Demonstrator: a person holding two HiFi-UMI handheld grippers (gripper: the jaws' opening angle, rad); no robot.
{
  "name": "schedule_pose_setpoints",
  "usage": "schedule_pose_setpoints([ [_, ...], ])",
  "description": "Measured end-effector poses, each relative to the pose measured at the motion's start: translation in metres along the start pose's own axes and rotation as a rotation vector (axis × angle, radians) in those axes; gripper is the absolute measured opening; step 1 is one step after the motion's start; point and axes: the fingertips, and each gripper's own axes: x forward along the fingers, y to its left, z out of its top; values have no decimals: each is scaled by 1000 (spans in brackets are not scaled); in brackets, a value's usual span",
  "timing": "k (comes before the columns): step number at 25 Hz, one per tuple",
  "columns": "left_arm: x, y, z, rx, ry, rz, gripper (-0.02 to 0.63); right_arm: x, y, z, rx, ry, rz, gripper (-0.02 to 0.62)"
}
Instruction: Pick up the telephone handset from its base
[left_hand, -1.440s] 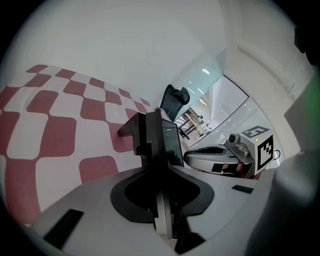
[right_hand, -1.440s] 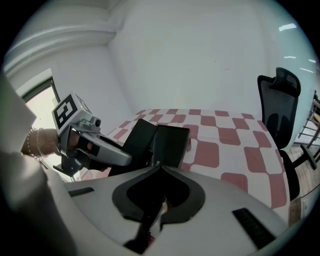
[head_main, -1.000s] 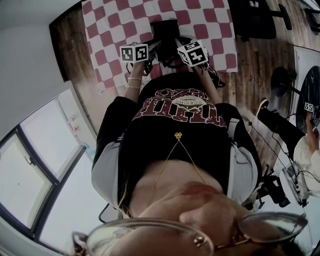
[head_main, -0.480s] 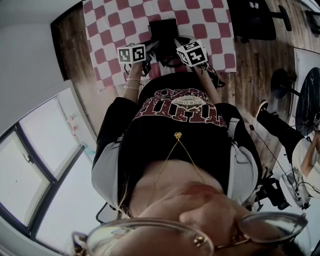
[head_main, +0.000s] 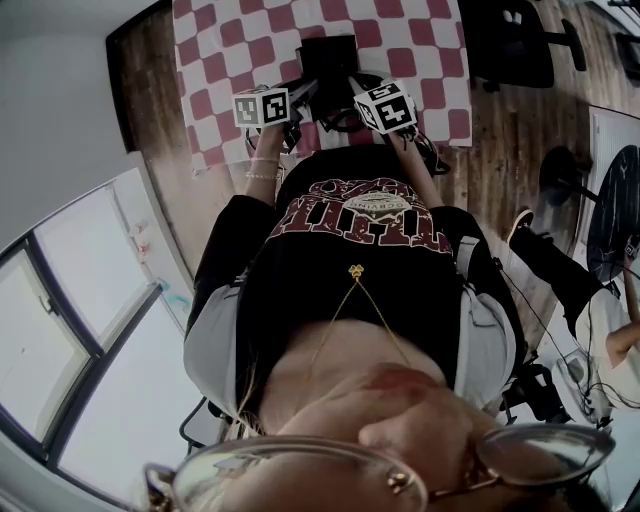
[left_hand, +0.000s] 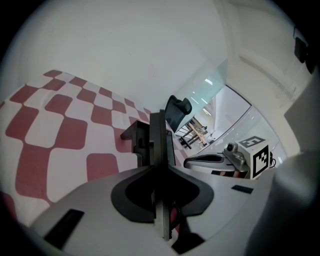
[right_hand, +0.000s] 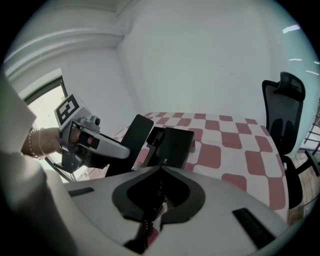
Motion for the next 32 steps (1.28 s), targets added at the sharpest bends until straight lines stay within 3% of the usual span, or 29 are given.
schedule_pose_setpoints([
  [17,-20,-5,-6,-21,-51,26,81,-12,9,11,5,-48,46,20],
  [32,-51,-24,19,-56,-166,-13,80,-31,11,34,-8,-121,71,20],
])
